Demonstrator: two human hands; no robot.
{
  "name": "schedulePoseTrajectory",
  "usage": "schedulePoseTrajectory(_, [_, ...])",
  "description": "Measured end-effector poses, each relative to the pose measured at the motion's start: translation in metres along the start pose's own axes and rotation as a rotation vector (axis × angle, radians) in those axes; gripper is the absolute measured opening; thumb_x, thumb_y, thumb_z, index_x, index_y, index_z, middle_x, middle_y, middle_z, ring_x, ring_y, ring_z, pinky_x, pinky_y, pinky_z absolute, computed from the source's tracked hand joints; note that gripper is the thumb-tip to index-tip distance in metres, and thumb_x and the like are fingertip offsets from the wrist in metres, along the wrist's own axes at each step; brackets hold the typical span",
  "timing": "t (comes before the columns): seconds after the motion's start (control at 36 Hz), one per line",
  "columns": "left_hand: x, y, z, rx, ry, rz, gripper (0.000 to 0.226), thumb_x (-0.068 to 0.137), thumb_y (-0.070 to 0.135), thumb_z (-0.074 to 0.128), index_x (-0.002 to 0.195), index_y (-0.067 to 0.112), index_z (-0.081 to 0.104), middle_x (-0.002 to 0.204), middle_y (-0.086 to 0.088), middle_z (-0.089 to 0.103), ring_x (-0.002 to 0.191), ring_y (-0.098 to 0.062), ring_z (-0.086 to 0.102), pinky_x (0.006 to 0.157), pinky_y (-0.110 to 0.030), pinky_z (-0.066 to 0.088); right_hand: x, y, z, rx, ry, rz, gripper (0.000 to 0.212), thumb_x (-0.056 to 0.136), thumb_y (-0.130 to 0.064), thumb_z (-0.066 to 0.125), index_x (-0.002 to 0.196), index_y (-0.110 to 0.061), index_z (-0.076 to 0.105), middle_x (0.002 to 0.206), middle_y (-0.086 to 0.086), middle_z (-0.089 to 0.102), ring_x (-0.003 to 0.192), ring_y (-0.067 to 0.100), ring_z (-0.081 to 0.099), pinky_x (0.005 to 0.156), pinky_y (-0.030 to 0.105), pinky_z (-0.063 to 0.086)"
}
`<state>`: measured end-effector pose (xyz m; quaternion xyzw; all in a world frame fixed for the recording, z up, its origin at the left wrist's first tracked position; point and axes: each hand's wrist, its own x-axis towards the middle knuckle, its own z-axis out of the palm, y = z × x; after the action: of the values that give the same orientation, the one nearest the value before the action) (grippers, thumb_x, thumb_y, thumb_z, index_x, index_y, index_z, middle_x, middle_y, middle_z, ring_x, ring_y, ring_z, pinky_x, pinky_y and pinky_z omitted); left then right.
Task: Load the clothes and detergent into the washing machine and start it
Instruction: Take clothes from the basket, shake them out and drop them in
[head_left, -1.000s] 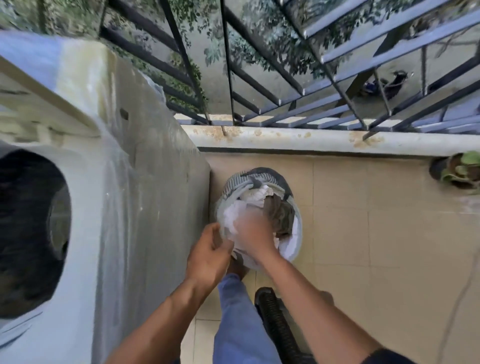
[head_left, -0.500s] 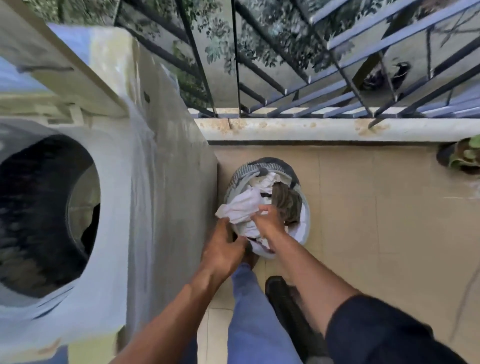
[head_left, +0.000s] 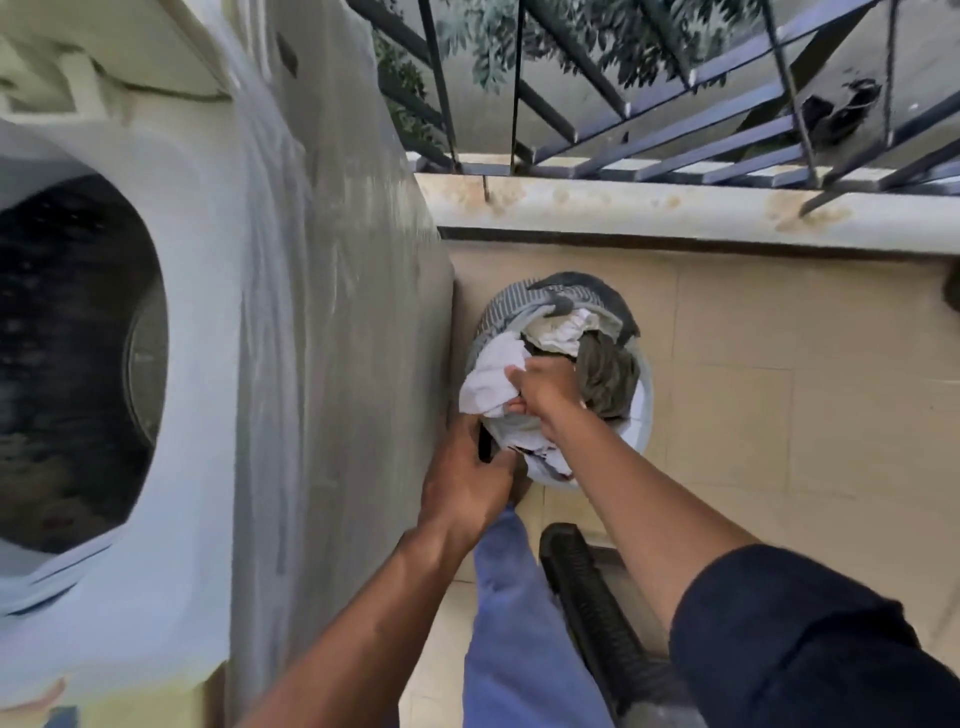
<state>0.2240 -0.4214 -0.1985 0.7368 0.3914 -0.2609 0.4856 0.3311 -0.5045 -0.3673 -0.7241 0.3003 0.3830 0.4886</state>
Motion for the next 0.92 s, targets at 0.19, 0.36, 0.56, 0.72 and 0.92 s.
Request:
schedulePoseTrajectory(0.19, [-0.029, 0.026, -0.024, -0.039, 0.072, 0.089, 0.053, 0.091, 0.007, 0.067, 0.119, 0.048, 0.049, 0.126, 0.015, 0.057, 0.119, -0.007, 0.056, 0.097, -0.025, 0.044, -0.103, -0.037, -0.020, -0.153, -0.092, -0.365, 0.049, 0.091, -0.017, 0.074, 0.052, -0.019, 0.046, 0.056, -0.001, 0.040, 0.059, 0.018, 0.050, 0.056, 0.040, 0.041])
schedulePoseTrajectory(0.36, [-0.021, 0.028, -0.033, 0.087, 0.174, 0.148, 0.076, 0.080, 0.049, 0.072, 0.147, 0.021, 0.049, 0.139, -0.004, 0.062, 0.130, -0.016, 0.060, 0.106, -0.036, 0.052, -0.189, -0.095, -0.030, -0.172, -0.215, -0.611, 0.046, 0.089, -0.030, 0.068, 0.059, -0.008, 0.041, 0.057, -0.001, 0.032, 0.057, 0.011, 0.034, 0.056, 0.033, 0.025])
schedulePoseTrajectory(0.56, [-0.053, 0.080, -0.086, -0.006, 0.054, 0.267, 0.016, 0.100, 0.012, 0.064, 0.102, 0.028, 0.067, 0.083, 0.024, 0.065, 0.079, 0.021, 0.062, 0.066, 0.000, 0.042, -0.264, -0.145, -0.077, -0.198, -0.165, -0.806, 0.046, 0.092, -0.029, 0.063, 0.062, -0.002, 0.042, 0.062, 0.002, 0.028, 0.059, 0.005, 0.030, 0.057, 0.033, 0.022])
schedulePoseTrajectory(0.72, [-0.078, 0.127, -0.146, 0.061, -0.002, 0.526, 0.035, 0.099, 0.022, 0.054, 0.106, 0.049, 0.076, 0.106, 0.029, 0.076, 0.104, 0.010, 0.068, 0.087, -0.018, 0.052, -0.311, -0.178, -0.117, 0.029, -0.204, -0.780, 0.033, 0.103, -0.028, 0.062, 0.092, 0.002, 0.069, 0.075, 0.028, 0.059, 0.066, 0.012, 0.050, 0.058, 0.026, 0.041])
schedulePoseTrajectory(0.92, [-0.124, 0.195, -0.200, 0.056, -0.002, 0.817, 0.061, 0.098, -0.010, 0.047, 0.101, 0.045, 0.073, 0.098, 0.020, 0.076, 0.094, 0.000, 0.071, 0.078, -0.024, 0.058, -0.305, -0.189, -0.146, 0.194, -0.005, -0.672, 0.033, 0.101, 0.000, 0.049, 0.123, -0.014, 0.068, 0.083, 0.009, 0.073, 0.070, 0.025, 0.063, 0.065, 0.030, 0.052])
